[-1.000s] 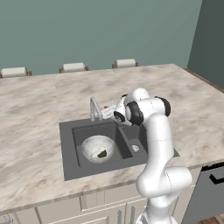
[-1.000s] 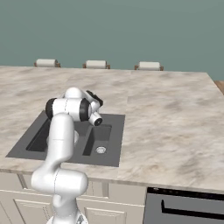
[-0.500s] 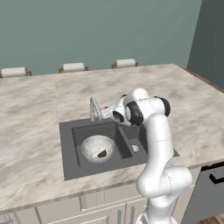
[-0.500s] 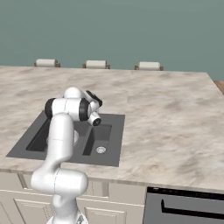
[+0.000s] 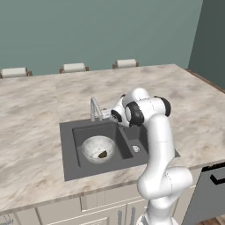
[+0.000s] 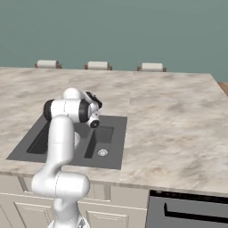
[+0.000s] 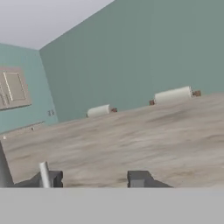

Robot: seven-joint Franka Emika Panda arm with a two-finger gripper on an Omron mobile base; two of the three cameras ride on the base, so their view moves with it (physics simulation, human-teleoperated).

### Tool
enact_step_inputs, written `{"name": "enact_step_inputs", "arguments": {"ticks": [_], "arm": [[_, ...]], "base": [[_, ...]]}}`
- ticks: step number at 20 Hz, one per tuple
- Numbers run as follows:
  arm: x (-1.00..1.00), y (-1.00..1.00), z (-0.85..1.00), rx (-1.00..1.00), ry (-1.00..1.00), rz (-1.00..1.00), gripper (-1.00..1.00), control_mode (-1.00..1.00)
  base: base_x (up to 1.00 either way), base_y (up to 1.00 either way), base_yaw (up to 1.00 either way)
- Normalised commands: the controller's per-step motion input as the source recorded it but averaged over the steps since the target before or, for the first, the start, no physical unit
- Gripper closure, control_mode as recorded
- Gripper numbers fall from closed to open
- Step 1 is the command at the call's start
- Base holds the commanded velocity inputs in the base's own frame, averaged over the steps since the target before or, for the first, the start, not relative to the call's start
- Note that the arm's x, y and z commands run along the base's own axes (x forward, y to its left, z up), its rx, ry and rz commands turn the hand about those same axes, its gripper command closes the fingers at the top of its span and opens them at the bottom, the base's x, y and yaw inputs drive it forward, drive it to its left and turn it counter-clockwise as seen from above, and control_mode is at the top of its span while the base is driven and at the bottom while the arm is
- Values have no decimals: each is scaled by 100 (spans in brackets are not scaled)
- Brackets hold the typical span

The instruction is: Pick the kiwi from the cabinet and place it in the bowl. Then pick the bowl and place it in the sink. Then turn on the sink facuet.

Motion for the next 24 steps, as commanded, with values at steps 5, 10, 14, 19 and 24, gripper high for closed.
{"name": "enact_step_inputs", "arguments": {"ticks": [5,10,14,19,24], "arm": [[1,-48,32,3,17,-12,100,-100],[3,-63,39,7,20,-14,100,-100],[0,-78,30,13,21,-11,100,-100],[0,-88,20,20,24,-9,100,-100],[0,-96,5,23,23,-7,100,-100]], "base": [[0,0,0],[0,0,0],[0,0,0],[0,0,0],[0,0,0]]}}
